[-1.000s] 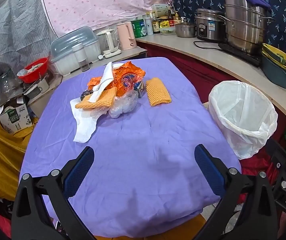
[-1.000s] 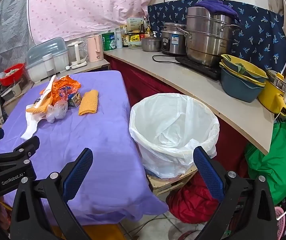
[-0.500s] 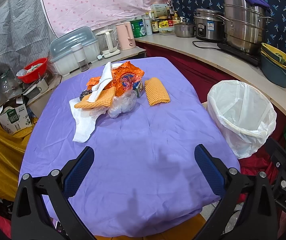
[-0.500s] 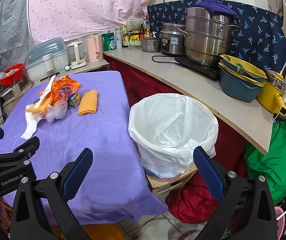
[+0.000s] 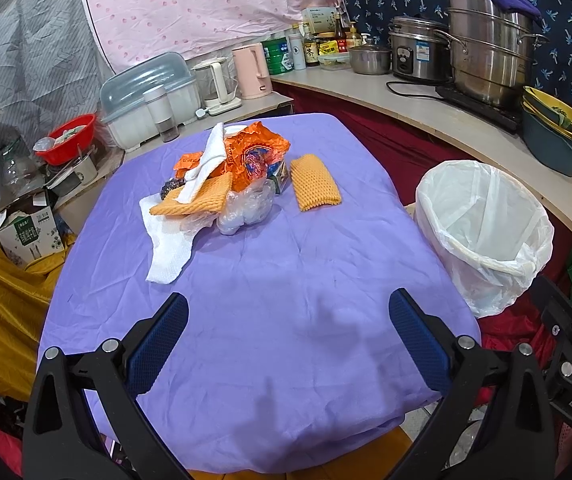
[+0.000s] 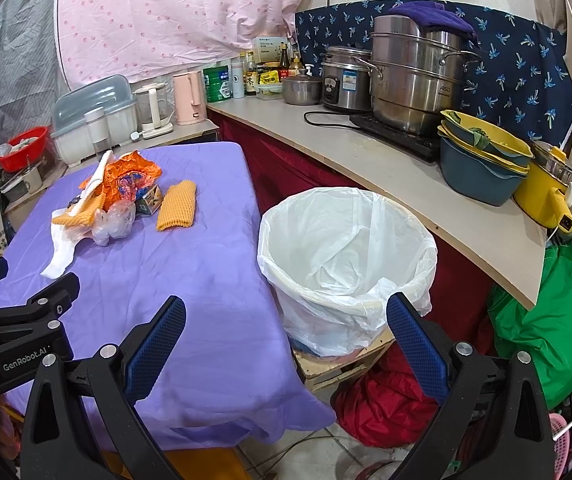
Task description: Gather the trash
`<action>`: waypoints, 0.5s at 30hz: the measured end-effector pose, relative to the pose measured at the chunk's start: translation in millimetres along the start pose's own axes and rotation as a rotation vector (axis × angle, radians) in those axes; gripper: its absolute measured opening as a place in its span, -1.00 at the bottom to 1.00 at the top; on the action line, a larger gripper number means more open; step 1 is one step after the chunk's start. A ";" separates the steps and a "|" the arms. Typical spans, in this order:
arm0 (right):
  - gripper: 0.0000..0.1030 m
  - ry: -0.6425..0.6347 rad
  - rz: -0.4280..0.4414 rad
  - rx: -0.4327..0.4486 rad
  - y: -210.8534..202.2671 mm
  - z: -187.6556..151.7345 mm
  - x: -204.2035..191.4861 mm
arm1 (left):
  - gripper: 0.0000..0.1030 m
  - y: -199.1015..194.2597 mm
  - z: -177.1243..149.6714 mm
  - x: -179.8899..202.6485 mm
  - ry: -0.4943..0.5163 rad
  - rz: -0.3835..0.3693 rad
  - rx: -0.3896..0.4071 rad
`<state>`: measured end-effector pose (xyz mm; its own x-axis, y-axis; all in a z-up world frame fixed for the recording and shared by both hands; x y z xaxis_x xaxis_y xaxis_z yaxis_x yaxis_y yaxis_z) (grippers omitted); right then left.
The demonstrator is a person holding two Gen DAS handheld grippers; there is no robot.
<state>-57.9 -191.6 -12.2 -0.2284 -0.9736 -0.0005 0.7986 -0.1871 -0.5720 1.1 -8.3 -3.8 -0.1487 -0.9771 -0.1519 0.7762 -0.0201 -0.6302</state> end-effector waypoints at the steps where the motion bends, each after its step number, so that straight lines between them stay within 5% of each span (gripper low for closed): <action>1: 0.87 0.000 0.000 0.000 0.0 0.0 0.0 | 0.86 -0.2 -0.1 0.0 0.000 -0.001 0.000; 15: 0.87 -0.002 -0.008 0.001 -4.1 3.6 0.8 | 0.86 -0.2 0.0 -0.5 -0.001 0.000 0.002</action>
<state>-59.4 -192.1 -6.8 -0.2337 -0.9723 0.0059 0.7975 -0.1951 -0.5709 1.0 -7.8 -3.7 -0.1487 -0.9773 -0.1512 0.7770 -0.0209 -0.6291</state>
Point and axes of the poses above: each gripper's, at about its wrist camera, not at the fingertips, and y roughly the way its jaws point, x to its right, z to its top, the point moved 1 cm from there along y, roughly the way its jaws point, and after that the axes turned 5 degrees about x, right-handed, at the moved point
